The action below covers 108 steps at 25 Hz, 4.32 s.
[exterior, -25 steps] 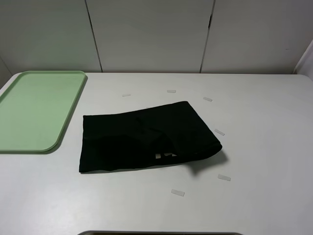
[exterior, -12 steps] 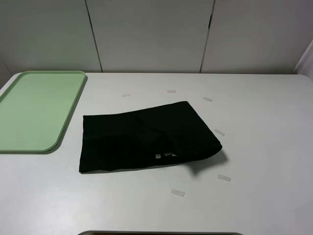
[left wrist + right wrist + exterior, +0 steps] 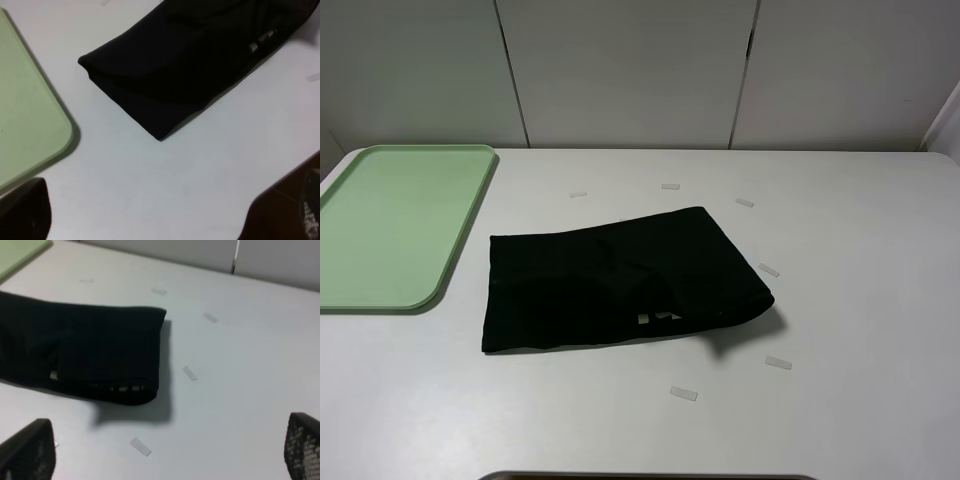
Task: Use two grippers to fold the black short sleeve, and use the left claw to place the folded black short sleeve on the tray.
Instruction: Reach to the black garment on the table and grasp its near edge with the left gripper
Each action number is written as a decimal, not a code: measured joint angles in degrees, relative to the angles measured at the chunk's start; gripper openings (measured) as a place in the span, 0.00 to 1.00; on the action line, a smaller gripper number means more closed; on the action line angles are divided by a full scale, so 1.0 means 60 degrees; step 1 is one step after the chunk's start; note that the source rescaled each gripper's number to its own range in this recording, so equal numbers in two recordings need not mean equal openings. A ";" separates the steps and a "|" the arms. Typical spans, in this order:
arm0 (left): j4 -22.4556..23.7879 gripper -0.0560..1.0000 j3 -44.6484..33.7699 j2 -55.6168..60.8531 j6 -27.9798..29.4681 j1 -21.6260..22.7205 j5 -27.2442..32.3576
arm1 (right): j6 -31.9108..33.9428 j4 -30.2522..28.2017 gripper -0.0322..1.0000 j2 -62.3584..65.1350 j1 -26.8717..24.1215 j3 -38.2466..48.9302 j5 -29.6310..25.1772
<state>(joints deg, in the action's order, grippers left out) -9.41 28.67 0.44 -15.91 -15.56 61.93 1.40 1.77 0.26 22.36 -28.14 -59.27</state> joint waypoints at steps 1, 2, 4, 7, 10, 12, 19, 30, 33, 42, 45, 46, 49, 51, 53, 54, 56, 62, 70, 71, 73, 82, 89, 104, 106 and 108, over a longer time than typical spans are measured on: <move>0.0000 1.00 0.0000 0.0000 0.0000 0.0000 0.0000 | -0.0018 0.0009 1.00 0.0004 0.0000 0.0000 0.0010; 0.0000 1.00 0.0000 0.0000 0.0000 0.0000 0.0000 | -0.0020 0.0023 1.00 0.0004 0.0000 0.0000 0.0010; 0.0000 1.00 0.0000 0.0000 0.0000 0.0000 0.0000 | 0.0049 -0.0038 1.00 0.0004 0.0000 0.0000 0.0019; 0.0000 1.00 0.0000 0.0000 0.0000 0.0000 0.0000 | 0.0505 -0.0363 1.00 0.0004 0.0000 0.0000 0.0019; 0.0000 1.00 0.0000 0.0000 0.0000 0.0000 0.0012 | 0.1047 -0.0743 1.00 0.0004 0.0000 0.0000 0.0019; 0.0000 1.00 0.0000 0.0000 0.0000 0.0000 0.0012 | 0.1164 -0.0807 1.00 0.0004 -0.0098 0.0000 0.0019; 0.0000 1.00 0.0000 0.0000 0.0000 0.0000 0.0003 | 0.1191 -0.0807 1.00 0.0004 -0.1631 0.0007 0.0019; 0.0000 1.00 0.0000 0.0000 0.0000 0.0000 0.0003 | 0.0858 -0.1011 1.00 0.0004 -0.1803 0.0007 0.0026; 0.0000 1.00 0.0000 0.0000 0.0000 0.0000 0.0003 | 0.0545 -0.1011 1.00 0.0004 -0.1803 0.0007 0.0026; 0.0000 1.00 0.0000 0.0000 0.0000 0.0000 0.0003 | -0.0075 -0.0375 1.00 0.0004 -0.1803 0.0007 0.0026; 0.0000 1.00 0.0000 0.0000 0.0000 0.0000 0.0003 | -0.0043 0.0016 1.00 0.0004 -0.1803 0.0007 0.0026; 0.0000 1.00 0.0000 0.0000 0.0000 0.0000 0.0003 | -0.0033 0.0130 1.00 0.0004 -0.1803 0.0007 0.0026; 0.0000 1.00 0.0000 0.0000 0.0000 0.0000 0.0003 | -0.0034 0.0306 1.00 0.0004 -0.1803 0.0007 0.0026; 0.0000 1.00 0.0000 0.0000 0.0000 0.0000 0.0003 | -0.0034 0.0315 1.00 0.0004 -0.1803 0.0007 0.0026; 0.0000 1.00 0.0000 0.0000 0.0000 0.0000 0.0003 | -0.0034 0.0336 1.00 0.0004 -0.1803 0.0007 0.0026; 0.0000 1.00 0.0000 0.0000 0.0023 0.0000 0.0003 | -0.0034 0.0354 1.00 0.0004 -0.1803 0.0007 0.0026; 0.0000 1.00 0.0000 0.0000 0.0272 0.0000 -0.0038 | -0.0034 0.0378 1.00 0.0004 -0.1803 0.0007 0.0026; -0.0010 1.00 0.0000 -0.0886 0.2176 0.0000 -0.0430 | -0.0034 0.0416 1.00 0.0004 -0.1803 0.0007 0.0026; -0.1413 0.98 0.0057 -0.5848 0.2412 0.0000 -0.3682 | -0.0034 0.0416 1.00 0.0004 -0.1803 0.0007 0.0026; -0.1677 0.97 0.0057 -0.6354 0.2267 0.0000 -0.4065 | -0.0034 0.0416 1.00 0.0004 -0.1803 0.0007 0.0026; -0.2369 0.96 0.0057 -0.7488 0.1816 0.0038 -0.4877 | -0.0034 0.0416 1.00 0.0004 -0.1803 0.0007 0.0026; -0.4863 0.92 0.0057 -1.1220 -0.0862 0.2403 -0.5288 | -0.0034 0.0416 1.00 0.0004 -0.1803 0.0007 0.0026; -0.5785 0.92 0.0061 -1.3266 -0.2413 0.4170 -0.5218 | -0.0034 0.0416 1.00 0.0004 -0.1803 0.0007 0.0026; -1.1423 0.92 0.0094 -1.6961 -0.8051 0.3735 -0.6298 | -0.0034 0.0426 1.00 0.0004 -0.1803 0.0007 0.0026; -1.2168 0.92 0.0102 -1.7168 -0.8640 0.3467 -0.6312 | -0.0034 0.0426 1.00 0.0004 -0.1803 0.0007 0.0026; -1.2848 0.92 0.0111 -1.7307 -0.9148 0.3209 -0.6278 | -0.0034 0.0426 1.00 0.0004 -0.1803 0.0007 0.0026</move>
<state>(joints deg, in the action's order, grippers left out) -86.50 29.34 -103.40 -70.80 3.70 24.26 1.19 4.33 0.28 11.54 -28.10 -59.12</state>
